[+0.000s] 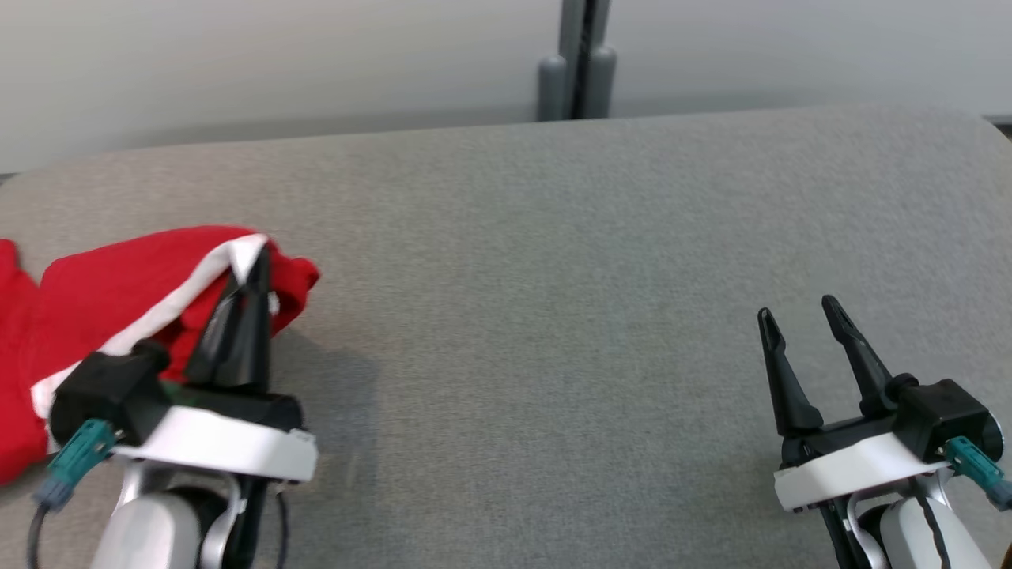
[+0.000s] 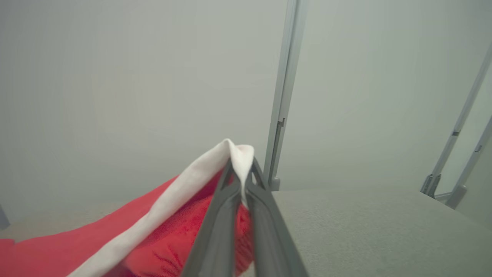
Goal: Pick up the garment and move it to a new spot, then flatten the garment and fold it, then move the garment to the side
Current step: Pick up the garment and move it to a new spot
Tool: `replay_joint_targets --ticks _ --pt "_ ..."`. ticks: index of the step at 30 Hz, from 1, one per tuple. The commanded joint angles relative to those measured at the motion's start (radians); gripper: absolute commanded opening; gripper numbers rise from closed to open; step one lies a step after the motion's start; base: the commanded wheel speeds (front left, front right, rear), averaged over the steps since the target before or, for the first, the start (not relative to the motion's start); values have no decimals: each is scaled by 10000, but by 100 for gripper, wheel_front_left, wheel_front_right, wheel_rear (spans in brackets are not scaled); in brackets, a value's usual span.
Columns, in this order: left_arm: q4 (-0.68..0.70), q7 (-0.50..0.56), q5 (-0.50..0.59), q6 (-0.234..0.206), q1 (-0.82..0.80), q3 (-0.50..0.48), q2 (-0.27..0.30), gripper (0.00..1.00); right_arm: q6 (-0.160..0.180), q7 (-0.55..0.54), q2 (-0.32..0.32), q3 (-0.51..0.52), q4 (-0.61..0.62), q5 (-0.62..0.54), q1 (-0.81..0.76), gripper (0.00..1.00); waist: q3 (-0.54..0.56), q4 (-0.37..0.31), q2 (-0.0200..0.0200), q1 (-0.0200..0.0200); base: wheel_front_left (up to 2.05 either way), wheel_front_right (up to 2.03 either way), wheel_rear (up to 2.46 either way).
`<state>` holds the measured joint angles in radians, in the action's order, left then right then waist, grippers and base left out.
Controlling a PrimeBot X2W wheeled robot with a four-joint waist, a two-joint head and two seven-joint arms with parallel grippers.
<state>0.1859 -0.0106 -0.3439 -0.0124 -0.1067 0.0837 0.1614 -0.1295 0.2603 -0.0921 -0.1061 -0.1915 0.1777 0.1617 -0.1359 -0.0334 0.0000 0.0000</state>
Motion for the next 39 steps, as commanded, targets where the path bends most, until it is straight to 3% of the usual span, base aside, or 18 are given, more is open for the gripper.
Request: replay_joint_targets --ticks 1,9,15,21,27,28,29,30,39 --pt "-76 1 78 164 -384 200 -35 0 -22 59 -14 45 77 -7 163 100 -525 -547 0 0 0 0 0" --pt "-754 318 381 898 -1840 1727 -317 0 -22 58 190 146 284 131 520 100 -1456 -1829 0 0 0 0 0" --pt "-1038 382 528 1201 -2982 2876 -604 0 -22 59 336 211 394 215 598 100 -2101 -2516 0 0 0 0 0" --pt "-1486 358 408 1290 -3591 3645 -782 0 -22 58 396 173 469 347 746 100 -2528 -2886 0 0 0 0 0" --pt "-2859 400 263 1356 -3650 4266 -786 0 -22 60 396 98 537 666 847 100 -2948 -2992 0 0 0 0 0" --pt "-3039 363 265 1352 -3638 4314 -777 32 -22 60 397 83 526 713 862 100 -2970 -2965 0 0 0 0 0" --pt "-3039 363 265 1352 -3638 4314 -777 32 -22 60 397 83 526 713 862 100 -2970 -2965 0 0 0 0 0" --pt "-3202 315 233 1360 -3623 4363 -782 100 -22 60 396 76 515 720 882 100 -2981 -2934 0 0 0 0 0" --pt "-3799 -476 142 1381 -3197 4715 -640 100 -22 60 391 76 316 517 929 100 -2505 -2302 0 0 0 0 0"
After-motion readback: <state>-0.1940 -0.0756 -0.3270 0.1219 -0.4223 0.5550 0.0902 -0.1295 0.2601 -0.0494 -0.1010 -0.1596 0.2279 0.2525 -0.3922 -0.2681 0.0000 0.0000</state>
